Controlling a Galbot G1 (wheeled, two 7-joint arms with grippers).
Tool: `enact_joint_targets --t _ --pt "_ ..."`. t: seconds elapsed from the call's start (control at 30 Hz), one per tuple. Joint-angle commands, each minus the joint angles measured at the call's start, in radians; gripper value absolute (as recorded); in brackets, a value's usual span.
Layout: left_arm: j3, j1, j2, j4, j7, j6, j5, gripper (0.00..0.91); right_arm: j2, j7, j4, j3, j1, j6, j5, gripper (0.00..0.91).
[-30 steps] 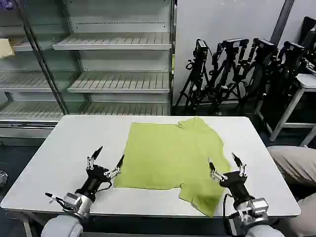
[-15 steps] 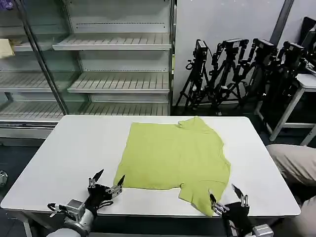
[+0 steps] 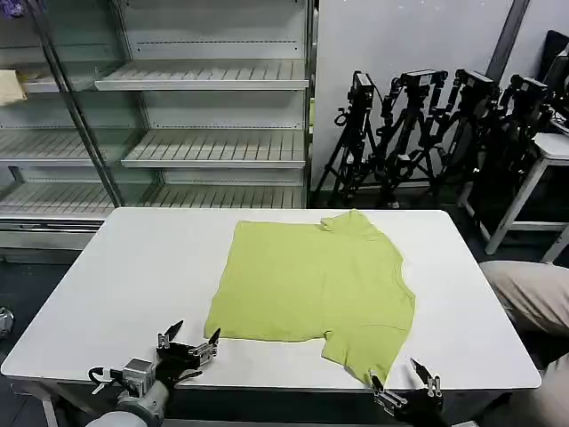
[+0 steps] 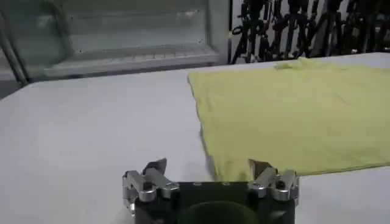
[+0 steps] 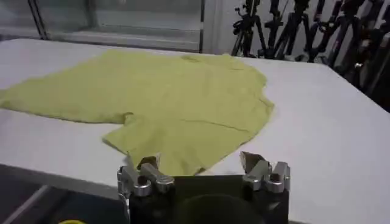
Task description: Fold and organize the clothes.
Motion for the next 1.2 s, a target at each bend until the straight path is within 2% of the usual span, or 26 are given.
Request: enact_joint_targets --t 0.03,0.33,0.37,0.4,0.43,0.47,0.5,0.8,1.2 --pt "0.000 0.000 -0.003 0.003 -0.012 0.027 -0.015 0.907 -0.003 0.000 0.004 0.002 -0.019 -0.005 0.003 0.907" --pt "0.002 0.005 0.002 0.003 -0.009 0.027 -0.017 0.907 0.000 0.012 -0.021 -0.035 0.022 -0.015 0.000 0.907" --pt "0.002 0.006 0.002 0.005 -0.008 0.028 -0.015 0.685 0.000 0.013 -0.025 -0.039 0.026 -0.018 -0.001 0.907" --pt "0.002 0.007 0.001 0.007 -0.007 0.027 -0.015 0.040 0.001 0.016 -0.029 -0.047 0.031 -0.022 -0.004 0.725" --pt "0.001 0.006 0.000 0.010 -0.006 0.030 -0.015 0.010 0.000 0.020 -0.031 -0.052 0.036 -0.026 -0.004 0.494" --pt "0.000 0.006 0.000 0.011 -0.005 0.031 -0.015 0.010 0.000 0.021 -0.031 -0.056 0.039 -0.028 -0.004 0.101" --pt "-0.001 0.006 0.001 0.013 0.001 0.034 -0.014 0.010 0.001 0.022 -0.031 -0.057 0.041 -0.031 -0.004 0.010" --pt "0.003 0.002 -0.005 0.022 0.023 0.030 -0.014 0.010 -0.004 0.020 -0.042 -0.079 0.058 -0.088 0.013 0.000" --pt "0.007 0.002 -0.006 0.023 0.039 0.024 -0.014 0.010 -0.001 0.016 -0.044 -0.090 0.072 -0.094 0.021 0.000"
